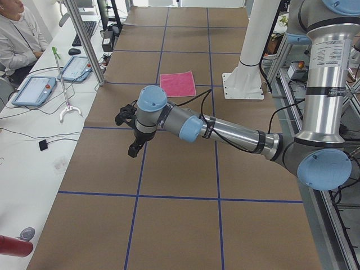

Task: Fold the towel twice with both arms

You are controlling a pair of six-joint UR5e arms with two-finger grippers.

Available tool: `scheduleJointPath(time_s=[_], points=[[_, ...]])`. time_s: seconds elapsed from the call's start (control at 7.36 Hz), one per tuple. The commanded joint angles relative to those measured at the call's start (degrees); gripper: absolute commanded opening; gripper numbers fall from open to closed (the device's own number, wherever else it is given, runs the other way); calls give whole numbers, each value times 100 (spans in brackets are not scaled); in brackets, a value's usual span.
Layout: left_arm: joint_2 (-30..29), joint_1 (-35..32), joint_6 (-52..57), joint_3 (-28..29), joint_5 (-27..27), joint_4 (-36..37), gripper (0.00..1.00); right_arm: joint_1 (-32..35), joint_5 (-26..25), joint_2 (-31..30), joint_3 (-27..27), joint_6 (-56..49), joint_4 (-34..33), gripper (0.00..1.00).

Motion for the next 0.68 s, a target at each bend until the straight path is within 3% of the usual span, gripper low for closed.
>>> scheduleJointPath(time_s=[0.0, 0.27, 0.54], points=[[-5, 814, -1985, -6, 8, -1038, 100, -879, -169, 157, 664, 1991, 67, 100], [-31, 1589, -4063, -6, 70, -2130, 100, -2106, -1184, 359, 693, 4245, 1186, 99], [-223, 2038, -5365, -76, 87, -2371, 100, -3434, -2457, 736, 789, 5990, 1315, 99]])
